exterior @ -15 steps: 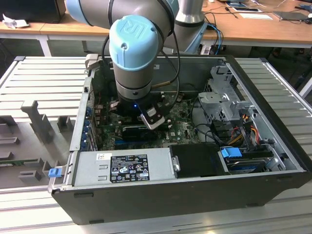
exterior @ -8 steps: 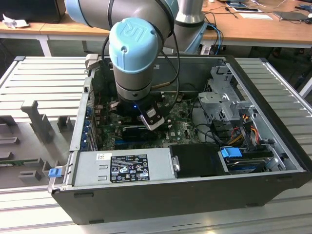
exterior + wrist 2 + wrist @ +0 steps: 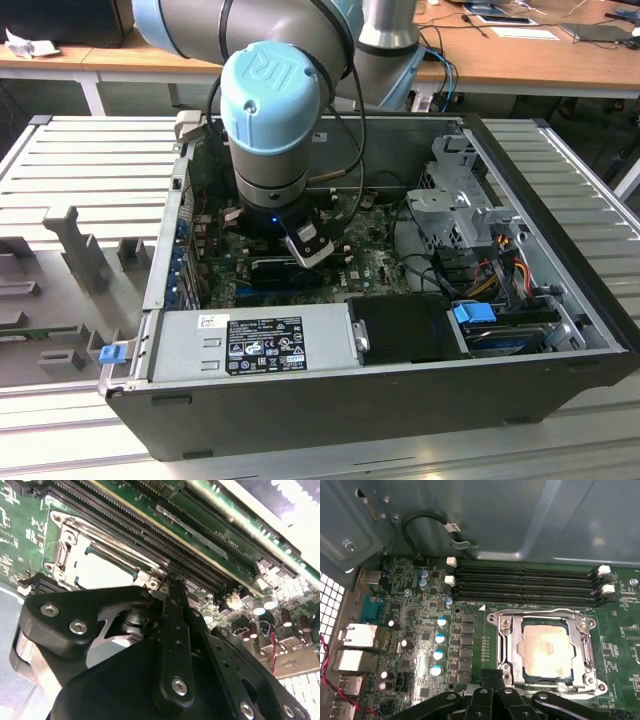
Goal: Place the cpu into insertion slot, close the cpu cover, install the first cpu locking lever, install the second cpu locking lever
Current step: 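Install the second cpu locking lever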
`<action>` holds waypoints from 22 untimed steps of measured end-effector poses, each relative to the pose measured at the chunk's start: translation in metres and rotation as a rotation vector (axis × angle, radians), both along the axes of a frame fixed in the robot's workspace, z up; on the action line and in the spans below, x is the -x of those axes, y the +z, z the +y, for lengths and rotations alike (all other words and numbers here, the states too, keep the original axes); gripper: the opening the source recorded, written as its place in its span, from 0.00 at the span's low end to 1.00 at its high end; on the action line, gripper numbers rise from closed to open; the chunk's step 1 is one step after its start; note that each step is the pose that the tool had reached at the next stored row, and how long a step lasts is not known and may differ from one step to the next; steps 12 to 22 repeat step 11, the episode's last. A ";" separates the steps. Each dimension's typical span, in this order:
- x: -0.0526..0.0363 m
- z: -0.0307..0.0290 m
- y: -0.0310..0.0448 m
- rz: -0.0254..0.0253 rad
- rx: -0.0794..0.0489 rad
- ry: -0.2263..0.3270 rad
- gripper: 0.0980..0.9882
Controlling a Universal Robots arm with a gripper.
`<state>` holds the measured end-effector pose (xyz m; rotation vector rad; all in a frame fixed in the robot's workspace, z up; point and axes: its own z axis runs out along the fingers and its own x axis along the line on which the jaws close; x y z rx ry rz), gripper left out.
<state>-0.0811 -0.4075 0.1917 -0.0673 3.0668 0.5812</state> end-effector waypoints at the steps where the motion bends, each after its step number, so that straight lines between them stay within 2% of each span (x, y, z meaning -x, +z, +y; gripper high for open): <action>1: 0.0012 0.0001 0.0001 0.0002 -0.002 0.000 0.01; 7: 0.0017 0.0002 0.0168 0.0001 -0.004 0.000 0.01; 11: 0.0017 0.0002 0.0239 0.0001 -0.003 0.000 0.01; 22: 0.0017 0.0002 0.0239 0.0001 -0.003 0.000 0.01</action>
